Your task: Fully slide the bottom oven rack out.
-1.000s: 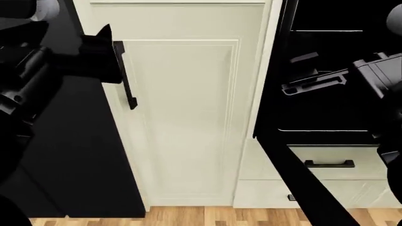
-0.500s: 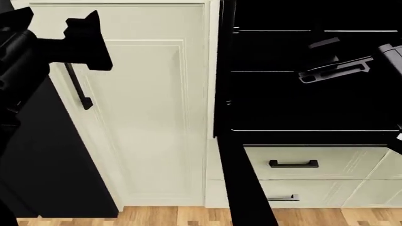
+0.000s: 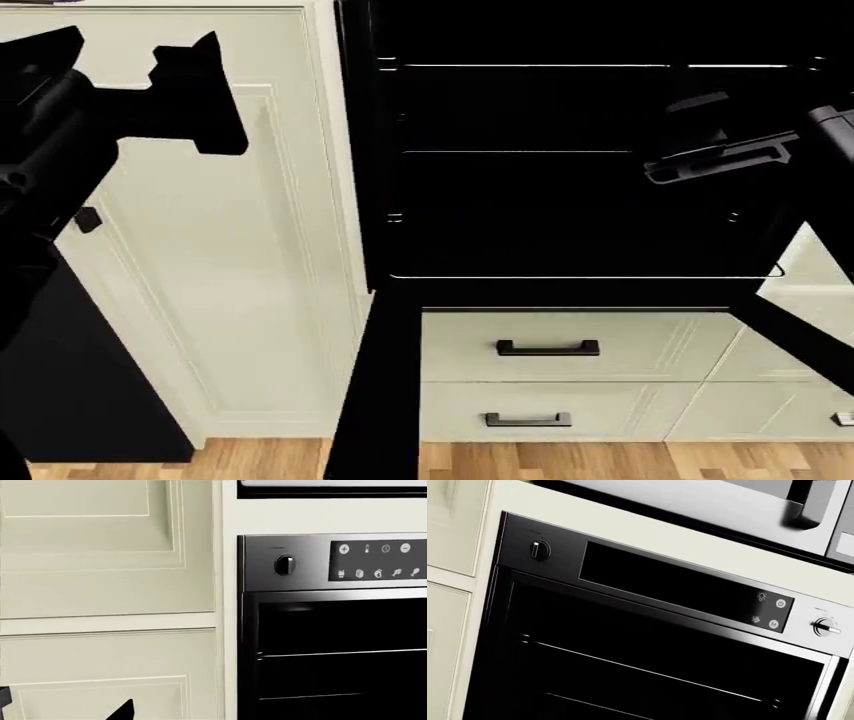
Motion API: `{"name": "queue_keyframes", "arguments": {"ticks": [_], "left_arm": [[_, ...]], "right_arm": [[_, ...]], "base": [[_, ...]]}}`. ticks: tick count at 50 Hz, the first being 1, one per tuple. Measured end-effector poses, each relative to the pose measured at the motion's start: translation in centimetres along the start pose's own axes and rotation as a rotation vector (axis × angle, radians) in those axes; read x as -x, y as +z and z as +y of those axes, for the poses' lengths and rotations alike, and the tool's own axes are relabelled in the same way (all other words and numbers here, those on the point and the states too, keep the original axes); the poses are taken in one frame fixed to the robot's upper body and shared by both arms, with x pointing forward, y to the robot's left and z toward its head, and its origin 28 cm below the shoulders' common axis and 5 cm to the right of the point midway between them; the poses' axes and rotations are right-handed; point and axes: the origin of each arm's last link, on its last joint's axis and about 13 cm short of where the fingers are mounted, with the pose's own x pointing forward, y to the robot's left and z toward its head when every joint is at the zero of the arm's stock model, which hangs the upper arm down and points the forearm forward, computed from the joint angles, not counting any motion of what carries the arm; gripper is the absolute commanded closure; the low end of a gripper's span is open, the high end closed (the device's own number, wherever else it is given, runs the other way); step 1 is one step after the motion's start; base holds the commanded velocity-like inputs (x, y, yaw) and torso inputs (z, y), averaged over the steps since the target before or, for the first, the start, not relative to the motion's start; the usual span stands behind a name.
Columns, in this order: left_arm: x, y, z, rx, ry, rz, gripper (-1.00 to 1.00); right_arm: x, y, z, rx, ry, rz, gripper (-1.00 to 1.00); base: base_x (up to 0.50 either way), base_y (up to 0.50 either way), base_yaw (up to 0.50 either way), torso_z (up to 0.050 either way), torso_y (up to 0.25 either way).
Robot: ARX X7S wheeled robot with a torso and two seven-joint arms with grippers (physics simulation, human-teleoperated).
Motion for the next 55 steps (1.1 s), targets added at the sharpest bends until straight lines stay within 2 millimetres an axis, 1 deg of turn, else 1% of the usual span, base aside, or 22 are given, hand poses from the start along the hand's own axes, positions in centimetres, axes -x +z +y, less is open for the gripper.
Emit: {"name": "queue_keyframes", "arguments": {"ticks": [31,42,55], "left_arm": [[0.04,-0.09,-0.11,0.02,-0.005,0.008,-1.0],[-0.04,-0.24,-0.12,0.018,-0.003,0.012,-1.0],[-0.14,-0.48,-0.08,0.014,0.001,0.025,-1.0]], "right_arm": [[0.02,-0.44,0.06,-0.02,0.003,0.005,-1.0],[-0.09,-0.57,0.1,-0.033,-0.001,0.017,-1.0],[-0.28,-0.37,0.14,-0.042,-0.007,0.023,-1.0]], "base": [[0.0,-0.5,0.0,0.0,0.0],[0.0,0.0,0.0,0.0,0.0],[0.18,0.0,0.0,0.0,0.0]]}}
